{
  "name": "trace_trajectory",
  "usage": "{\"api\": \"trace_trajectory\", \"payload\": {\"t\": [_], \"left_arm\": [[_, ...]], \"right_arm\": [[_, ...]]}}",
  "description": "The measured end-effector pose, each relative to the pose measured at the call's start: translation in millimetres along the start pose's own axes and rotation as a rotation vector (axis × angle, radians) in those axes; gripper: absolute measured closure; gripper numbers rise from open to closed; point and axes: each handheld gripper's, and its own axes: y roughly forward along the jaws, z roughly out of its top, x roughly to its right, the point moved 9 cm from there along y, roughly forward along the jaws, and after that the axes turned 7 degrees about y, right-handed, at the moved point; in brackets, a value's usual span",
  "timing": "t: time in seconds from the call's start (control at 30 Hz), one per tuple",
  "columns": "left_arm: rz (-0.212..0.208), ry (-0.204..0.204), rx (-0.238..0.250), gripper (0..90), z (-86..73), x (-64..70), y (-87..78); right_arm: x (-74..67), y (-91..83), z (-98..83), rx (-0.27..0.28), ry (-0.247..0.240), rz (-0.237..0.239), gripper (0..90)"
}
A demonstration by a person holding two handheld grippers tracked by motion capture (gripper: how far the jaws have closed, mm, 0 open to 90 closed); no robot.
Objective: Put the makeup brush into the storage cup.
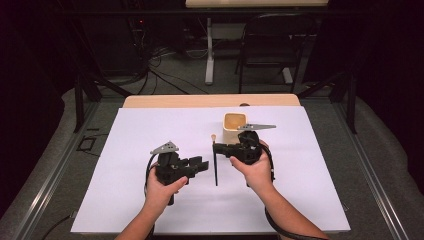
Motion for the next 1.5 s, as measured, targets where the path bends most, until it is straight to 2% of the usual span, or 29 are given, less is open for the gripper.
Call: {"api": "trace_trajectory", "payload": {"t": [0.67, 1.5], "left_arm": [[-0.029, -0.042, -0.032, 66.1, -10.7, 1.1, 17.1], [-0.019, -0.028, -0.035, 78.7, -11.5, 3.7, 25.7]], "right_arm": [[-6.7, 1.7, 3.2, 0.011, 0.003, 0.021, 84.1], [-9.9, 6.5, -0.4, -0.006, 0.002, 0.030, 84.1]]}}
